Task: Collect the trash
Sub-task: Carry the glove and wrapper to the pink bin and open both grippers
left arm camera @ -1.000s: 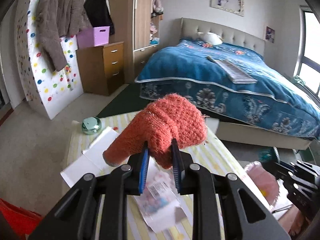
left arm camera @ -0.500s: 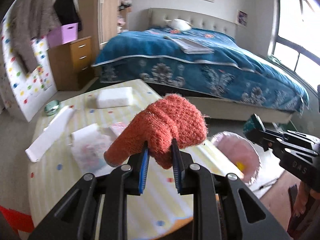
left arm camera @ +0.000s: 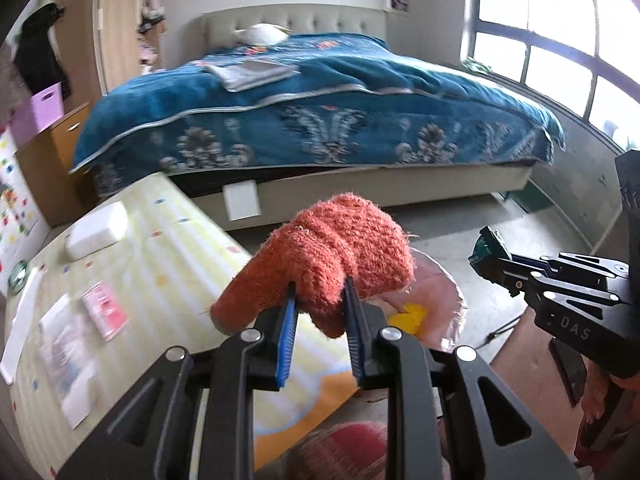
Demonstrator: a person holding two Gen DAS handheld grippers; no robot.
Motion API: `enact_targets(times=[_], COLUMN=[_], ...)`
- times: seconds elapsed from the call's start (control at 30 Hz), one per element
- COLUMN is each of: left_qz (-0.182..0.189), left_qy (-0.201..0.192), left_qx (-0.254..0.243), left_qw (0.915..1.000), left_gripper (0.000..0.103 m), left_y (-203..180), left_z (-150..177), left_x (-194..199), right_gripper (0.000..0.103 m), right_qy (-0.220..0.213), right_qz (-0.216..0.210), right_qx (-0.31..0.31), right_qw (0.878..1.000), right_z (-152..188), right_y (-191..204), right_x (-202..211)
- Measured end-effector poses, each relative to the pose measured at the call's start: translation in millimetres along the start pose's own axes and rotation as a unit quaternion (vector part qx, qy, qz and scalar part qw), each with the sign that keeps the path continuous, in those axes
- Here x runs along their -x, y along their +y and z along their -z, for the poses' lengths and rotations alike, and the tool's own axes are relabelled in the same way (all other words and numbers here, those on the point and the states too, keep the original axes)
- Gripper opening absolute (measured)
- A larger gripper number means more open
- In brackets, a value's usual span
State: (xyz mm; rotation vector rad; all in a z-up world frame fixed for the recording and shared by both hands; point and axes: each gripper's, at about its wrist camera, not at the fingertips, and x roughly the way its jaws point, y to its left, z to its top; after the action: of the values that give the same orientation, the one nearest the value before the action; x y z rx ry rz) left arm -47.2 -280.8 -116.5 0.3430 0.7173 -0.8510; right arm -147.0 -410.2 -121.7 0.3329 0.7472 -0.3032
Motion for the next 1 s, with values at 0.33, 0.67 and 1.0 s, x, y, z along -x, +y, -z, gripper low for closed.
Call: enact_targets(times=[0.33,0.67,1.0], left_qz=[0.011,0.011,0.027], left_qy=[0.03,0.05,0.045], left_qx=[-0.012,-0.007,-0.019], left_qw=[0.9994,0.9987,0.9984], left_gripper=[0.022,0.022,0.067], left_y=[-26.7,-21.7,-28.8], left_z=[-18.8,-30.8,-38.1], left_x=[-56.2,-94.6,-95.2], right_gripper=[0.016,0.038,0.051], right_qy=[0.029,0.049,0.015], right_qz=[0.012,0.008,0.025], right_qx=[-0.027,-0.04,-0.064], right_qw=[0.999,0.998,0.998], right_z=[-3.8,-13.5,-13.4], right_y=[-51.9,-66.3,-74.1], right_x=[-39.2,-78.8,-55.5])
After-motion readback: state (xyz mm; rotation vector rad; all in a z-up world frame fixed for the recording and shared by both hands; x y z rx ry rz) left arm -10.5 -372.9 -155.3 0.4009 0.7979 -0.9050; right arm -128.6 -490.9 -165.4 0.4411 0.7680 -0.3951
